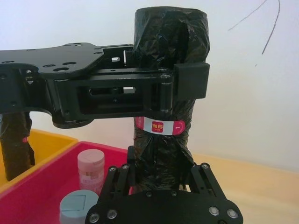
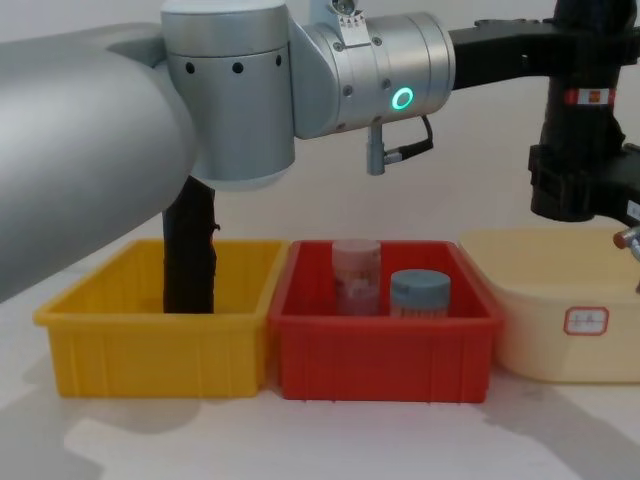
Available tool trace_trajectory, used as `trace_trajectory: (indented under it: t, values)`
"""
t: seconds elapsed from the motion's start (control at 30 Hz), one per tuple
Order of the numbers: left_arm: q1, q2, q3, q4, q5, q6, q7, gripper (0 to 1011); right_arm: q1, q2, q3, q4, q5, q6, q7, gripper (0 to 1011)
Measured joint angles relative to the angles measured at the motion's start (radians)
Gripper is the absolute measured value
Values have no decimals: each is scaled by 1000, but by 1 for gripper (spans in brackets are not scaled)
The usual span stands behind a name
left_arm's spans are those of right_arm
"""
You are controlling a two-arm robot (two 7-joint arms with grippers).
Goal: Pick up the garbage bag with the one hand and transfer it to the other hand.
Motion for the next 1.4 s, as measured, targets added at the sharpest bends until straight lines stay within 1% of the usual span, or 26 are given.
trace_trajectory:
  t: [0.03, 0.07, 0.1, 0.17, 0.23, 0.43, 0.6, 0.9, 0.93, 1.1, 1.33, 1.37, 1.4]
  values:
    - [0, 0, 0, 0, 0, 0, 0, 856, 0, 0, 0, 0, 0, 0, 0, 507]
    - [0, 0, 0, 0, 0, 0, 0, 865, 0, 0, 0, 0, 0, 0, 0, 506]
    - [0, 0, 0, 0, 0, 0, 0, 906, 0, -1, 1, 0, 0, 0, 0, 506]
    - [0, 0, 0, 0, 0, 0, 0, 922, 1, -1, 1, 1, 0, 1, 0, 506]
    - [0, 0, 0, 0, 0, 0, 0, 998, 2, -3, 4, 3, -1, 3, 0, 507]
    - [0, 0, 0, 0, 0, 0, 0, 1001, 9, -7, 11, 12, 0, 12, 0, 507]
    - [0, 0, 0, 0, 0, 0, 0, 1001, 30, -14, 32, 38, 5, 31, -5, 506]
    - [0, 0, 0, 0, 0, 0, 0, 1001, 57, -18, 63, 75, 13, 45, -14, 506]
    - [0, 0, 0, 0, 0, 0, 0, 1001, 64, -19, 74, 87, 15, 48, -18, 506]
    - [0, 0, 0, 0, 0, 0, 0, 1001, 80, -19, 96, 110, 19, 53, -25, 506]
    - [0, 0, 0, 0, 0, 0, 0, 1001, 104, -16, 139, 149, 23, 62, -45, 506]
    - [0, 0, 0, 0, 0, 0, 0, 1001, 104, -16, 139, 149, 23, 62, -45, 506]
    - [0, 0, 0, 0, 0, 0, 0, 1001, 109, -15, 149, 158, 23, 66, -49, 507]
